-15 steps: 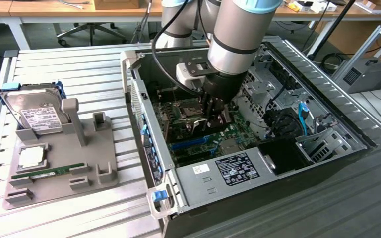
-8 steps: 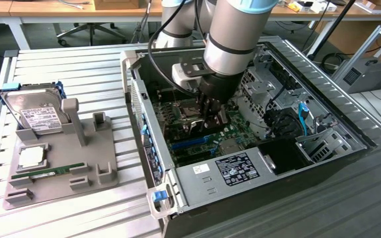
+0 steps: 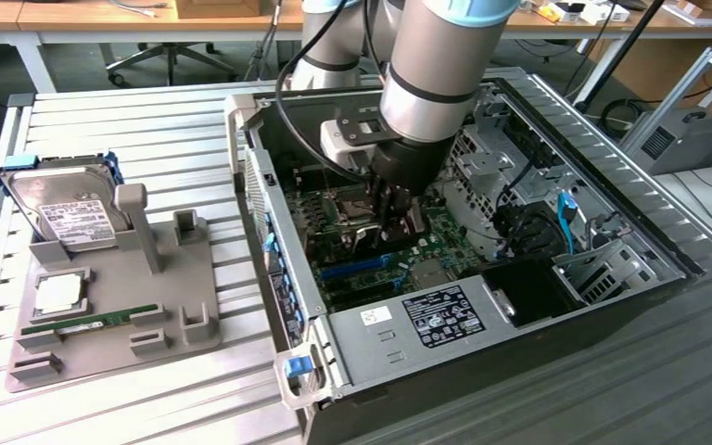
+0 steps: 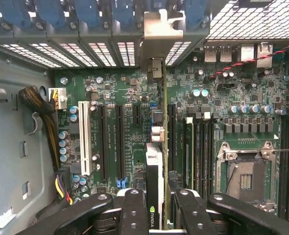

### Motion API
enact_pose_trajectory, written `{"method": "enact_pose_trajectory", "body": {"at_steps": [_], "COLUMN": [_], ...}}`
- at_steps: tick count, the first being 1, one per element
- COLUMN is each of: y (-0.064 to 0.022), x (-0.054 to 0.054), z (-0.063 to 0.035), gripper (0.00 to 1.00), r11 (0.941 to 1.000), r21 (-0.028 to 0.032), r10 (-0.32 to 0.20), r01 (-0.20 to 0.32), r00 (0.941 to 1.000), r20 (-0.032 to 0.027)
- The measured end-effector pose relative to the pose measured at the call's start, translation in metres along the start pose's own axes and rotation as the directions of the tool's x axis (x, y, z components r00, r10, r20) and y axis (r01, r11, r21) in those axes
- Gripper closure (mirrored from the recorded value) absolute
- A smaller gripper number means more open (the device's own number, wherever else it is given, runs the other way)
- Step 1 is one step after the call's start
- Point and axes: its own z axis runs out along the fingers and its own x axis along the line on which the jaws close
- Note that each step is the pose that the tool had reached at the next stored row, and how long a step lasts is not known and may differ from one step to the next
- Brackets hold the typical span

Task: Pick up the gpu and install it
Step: 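Insert the gpu into the slot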

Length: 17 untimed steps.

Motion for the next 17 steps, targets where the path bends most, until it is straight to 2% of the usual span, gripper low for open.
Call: {"method": "enact_pose_trajectory", "body": {"at_steps": [17], "y": [0.0077], "x": [0.0008], "z": [0.0021], "gripper": [0.73], "r11": [1.0000], "r21": [0.0000], "r10": [0.000], "r01": [0.000], "r00": [1.0000], "r20": [0.0000]}}
